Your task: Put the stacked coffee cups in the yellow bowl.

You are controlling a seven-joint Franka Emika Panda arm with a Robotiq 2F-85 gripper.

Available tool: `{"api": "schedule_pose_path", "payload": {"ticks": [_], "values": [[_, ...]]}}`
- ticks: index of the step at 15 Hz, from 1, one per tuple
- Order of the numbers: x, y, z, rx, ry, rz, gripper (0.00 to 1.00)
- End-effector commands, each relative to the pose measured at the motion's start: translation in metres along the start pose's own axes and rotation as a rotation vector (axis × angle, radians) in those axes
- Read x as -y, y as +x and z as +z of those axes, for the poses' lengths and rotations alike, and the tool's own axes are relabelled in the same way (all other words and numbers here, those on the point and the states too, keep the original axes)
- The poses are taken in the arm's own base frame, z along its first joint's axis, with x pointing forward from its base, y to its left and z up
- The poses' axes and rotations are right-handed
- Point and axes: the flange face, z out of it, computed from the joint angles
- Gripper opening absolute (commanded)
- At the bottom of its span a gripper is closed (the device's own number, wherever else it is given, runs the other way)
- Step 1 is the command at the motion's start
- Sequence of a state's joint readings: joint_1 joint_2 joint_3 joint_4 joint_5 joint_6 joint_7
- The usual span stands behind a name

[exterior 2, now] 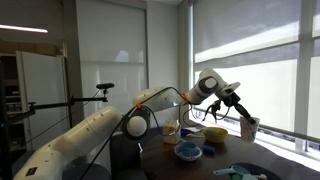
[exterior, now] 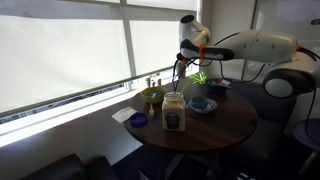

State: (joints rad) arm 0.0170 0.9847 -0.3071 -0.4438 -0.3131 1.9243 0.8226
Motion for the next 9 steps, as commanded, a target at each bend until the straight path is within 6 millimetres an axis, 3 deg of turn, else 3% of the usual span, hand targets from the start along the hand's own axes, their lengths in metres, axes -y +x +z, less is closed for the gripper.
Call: {"api": "schedule_pose_path", "payload": {"ticks": [1, 9], "values": [[0.018, -0.006, -0.015, 0.062, 0.163, -0.083, 0.01], [0.070, -0.037, -0.046, 0.081, 0.506, -0.325, 0.01]]}}
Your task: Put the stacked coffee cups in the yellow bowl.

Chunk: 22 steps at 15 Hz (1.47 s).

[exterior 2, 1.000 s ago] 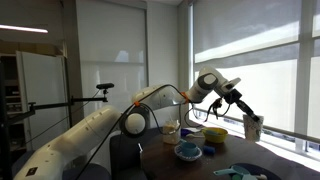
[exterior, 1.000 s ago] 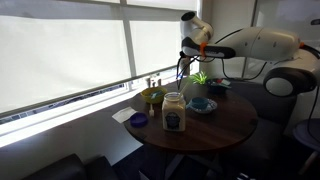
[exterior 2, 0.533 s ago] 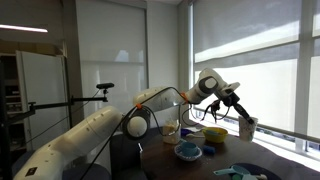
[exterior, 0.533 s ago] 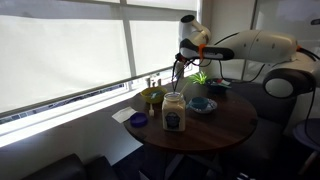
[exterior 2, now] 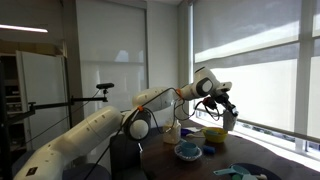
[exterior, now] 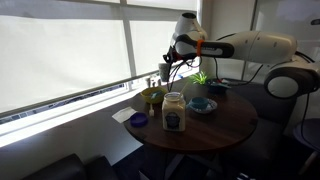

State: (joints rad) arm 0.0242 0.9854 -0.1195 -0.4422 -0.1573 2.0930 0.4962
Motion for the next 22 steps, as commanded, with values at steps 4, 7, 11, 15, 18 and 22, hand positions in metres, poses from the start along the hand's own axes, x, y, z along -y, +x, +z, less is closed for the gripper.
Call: {"api": "schedule_pose_path", "payload": {"ticks": [4, 7, 11, 15, 18, 22], "values": [[0.030, -0.019, 0.008, 0.094, 0.251, -0.155, 0.01], [0.028, -0.023, 0.021, 0.092, 0.260, -0.180, 0.01], [0.019, -0.028, 0.043, 0.069, 0.210, -0.192, 0.01], [0.015, -0.033, 0.055, 0.079, 0.150, -0.223, 0.01], [0.014, -0.034, 0.052, 0.086, 0.080, -0.253, 0.01], [0.012, -0.035, 0.045, 0.088, -0.058, -0.341, 0.01]]}}
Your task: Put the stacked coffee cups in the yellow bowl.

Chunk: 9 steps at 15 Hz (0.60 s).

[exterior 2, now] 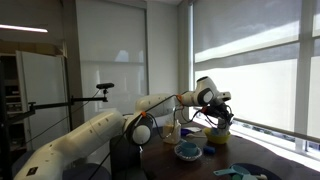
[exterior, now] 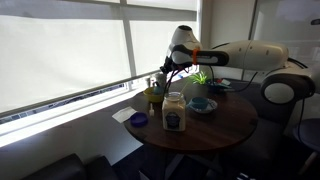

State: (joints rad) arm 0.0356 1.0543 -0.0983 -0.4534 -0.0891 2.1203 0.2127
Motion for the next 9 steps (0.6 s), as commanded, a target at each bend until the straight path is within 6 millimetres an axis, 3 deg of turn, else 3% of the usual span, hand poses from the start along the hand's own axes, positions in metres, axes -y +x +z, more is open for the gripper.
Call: {"api": "schedule_pose_path", "payload": {"ticks": [1, 9], "values": [[-0.007, -0.002, -0.006, 0.037, -0.161, -0.083, 0.01], [-0.023, -0.002, -0.021, 0.104, -0.354, -0.177, 0.02]]}}
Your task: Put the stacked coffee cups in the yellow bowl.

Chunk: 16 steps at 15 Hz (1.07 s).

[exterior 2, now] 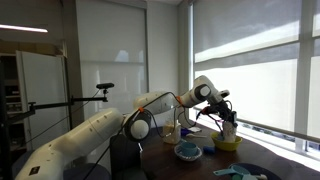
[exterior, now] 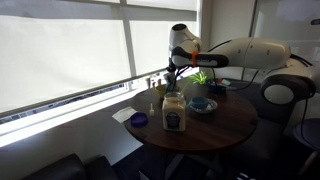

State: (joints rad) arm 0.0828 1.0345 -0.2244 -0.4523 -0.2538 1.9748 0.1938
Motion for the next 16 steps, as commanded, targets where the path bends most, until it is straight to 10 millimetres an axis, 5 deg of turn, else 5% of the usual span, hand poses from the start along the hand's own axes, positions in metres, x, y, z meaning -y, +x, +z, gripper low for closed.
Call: {"api": "schedule_pose_path", "payload": {"ticks": [1, 2, 3, 8, 11, 14, 16], "values": [[-0.017, -0.002, -0.005, 0.050, -0.095, -0.055, 0.01], [-0.019, -0.004, -0.002, 0.062, -0.104, -0.048, 0.01], [-0.021, -0.005, -0.001, 0.069, -0.114, -0.047, 0.29], [-0.031, -0.003, -0.007, 0.077, -0.085, -0.003, 0.57], [-0.039, 0.009, -0.034, 0.023, -0.039, 0.016, 0.77], [-0.049, 0.026, -0.083, -0.078, 0.034, 0.043, 0.98], [-0.055, 0.035, -0.112, -0.146, 0.097, 0.062, 1.00]]}}
